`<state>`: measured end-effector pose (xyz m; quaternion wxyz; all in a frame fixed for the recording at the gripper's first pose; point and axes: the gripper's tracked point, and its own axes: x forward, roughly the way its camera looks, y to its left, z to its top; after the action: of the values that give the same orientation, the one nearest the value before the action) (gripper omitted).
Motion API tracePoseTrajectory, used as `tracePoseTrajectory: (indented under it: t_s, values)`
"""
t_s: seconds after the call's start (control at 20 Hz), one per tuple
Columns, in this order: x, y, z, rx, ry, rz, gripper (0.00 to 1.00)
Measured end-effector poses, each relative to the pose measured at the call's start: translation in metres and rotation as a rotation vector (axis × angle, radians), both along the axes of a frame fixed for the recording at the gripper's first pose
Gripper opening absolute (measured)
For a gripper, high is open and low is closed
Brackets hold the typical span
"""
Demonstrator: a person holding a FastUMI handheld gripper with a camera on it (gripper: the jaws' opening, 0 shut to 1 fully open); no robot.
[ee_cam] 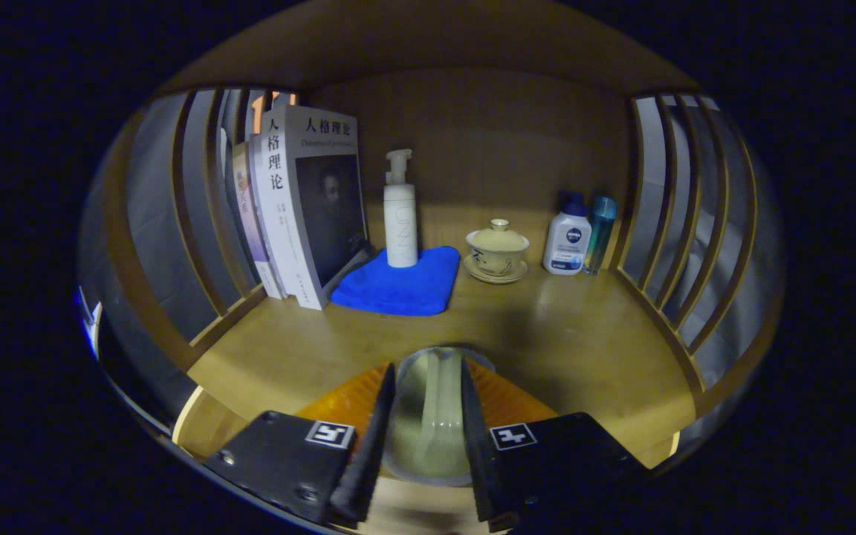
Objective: Pull open the drawer, take out the items inside it, and place them on the countertop above the cabinet.
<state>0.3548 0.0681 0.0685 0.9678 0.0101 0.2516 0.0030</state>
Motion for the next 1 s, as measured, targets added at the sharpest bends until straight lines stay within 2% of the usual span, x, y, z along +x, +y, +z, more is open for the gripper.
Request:
tracePoseTrajectory:
  t_s: [0.05, 0.15, 0.3, 0.45, 0.5, 0.7, 0.85, 1.0]
  values:
    - [0.001, 0.002, 0.0, 0.008, -0.012, 0.003, 0.57]
    - [-0.004, 0.006, 0.004, 0.034, -0.054, -0.003, 0.69]
    - [-0.02, 0.003, 0.019, 0.048, -0.132, -0.01, 0.69]
    - [-0.047, -0.003, 0.036, 0.049, -0.241, -0.018, 0.84]
    - [-0.06, -0.009, 0.041, 0.04, -0.285, -0.029, 0.85]
    - [-0.116, -0.015, 0.043, 0.032, -0.389, -0.053, 1.0]
    - [-0.165, -0.01, 0.046, 0.094, -0.45, -0.049, 1.0]
    - [-0.207, -0.012, 0.03, 0.061, -0.47, -0.048, 1.0]
